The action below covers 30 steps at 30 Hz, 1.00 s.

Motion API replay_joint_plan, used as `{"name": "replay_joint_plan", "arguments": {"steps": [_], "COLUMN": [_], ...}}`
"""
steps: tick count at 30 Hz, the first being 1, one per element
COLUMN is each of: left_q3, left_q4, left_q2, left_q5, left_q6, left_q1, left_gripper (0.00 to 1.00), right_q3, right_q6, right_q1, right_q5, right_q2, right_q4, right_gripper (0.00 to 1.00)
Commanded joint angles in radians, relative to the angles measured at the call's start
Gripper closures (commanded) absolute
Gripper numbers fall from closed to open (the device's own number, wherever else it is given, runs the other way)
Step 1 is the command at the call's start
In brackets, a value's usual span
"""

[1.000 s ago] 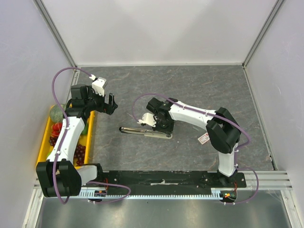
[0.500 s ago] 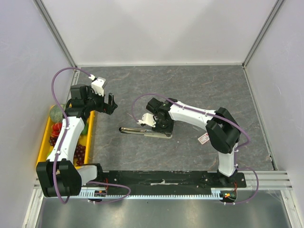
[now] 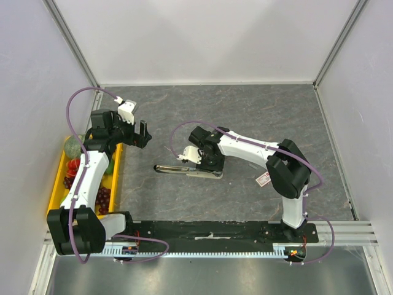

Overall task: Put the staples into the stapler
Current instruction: Install the staple into the stapler.

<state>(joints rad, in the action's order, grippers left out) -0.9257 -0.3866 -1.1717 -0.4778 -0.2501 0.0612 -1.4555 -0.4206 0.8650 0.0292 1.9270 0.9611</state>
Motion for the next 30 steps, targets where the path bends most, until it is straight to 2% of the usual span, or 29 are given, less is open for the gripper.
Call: {"name": "replay_joint_plan", "arguments": {"steps": [1,7,14,18,23,27,30], "left_q3": [0.005,0.005,0.002,0.002,-0.001,-0.001,0.001], "left_q4": [0.035,0.037,0.035,0.032,0.029,0.028,0.028], "left_q2": [-0.002,-0.002,-0.002,0.003,0.004,0.003,-0.003], "left_q5": [-0.027,-0.028,-0.035,-0.045,-0.068,-0.082,-0.093], "left_q6": [0.026,0.026,0.026,0.028,0.034,0.038,0.040], "left_q1": [0.006,0.008,0.006,0.008,0.009,0.009,0.009], "left_gripper": [0.01,0.01,0.01,0.01,0.01,0.01,0.01], "right_q3": [-0.029,-0.039,-0.023,0.067,0.274,0.380,0.451], "right_q6": [-0.012,-0.015,-0.030,-0.064,-0.138,-0.194,-0.225], "right_q1": [0.005,0.003,-0.073,-0.220,-0.380,-0.573,-0.653], "right_q5": [-0.023,-0.067,-0.091,-0.077,-0.095,-0.061,-0.060], "right_q2": [-0.034,-0.080,-0.259,-0.365,-0.502,-0.536,-0.522], "right_q4": [-0.005,-0.007,-0.024,-0.064,-0.133,-0.192,-0.243], "right_gripper": [0.56,0.53,0.51,0.50,0.50,0.54,0.58]}}
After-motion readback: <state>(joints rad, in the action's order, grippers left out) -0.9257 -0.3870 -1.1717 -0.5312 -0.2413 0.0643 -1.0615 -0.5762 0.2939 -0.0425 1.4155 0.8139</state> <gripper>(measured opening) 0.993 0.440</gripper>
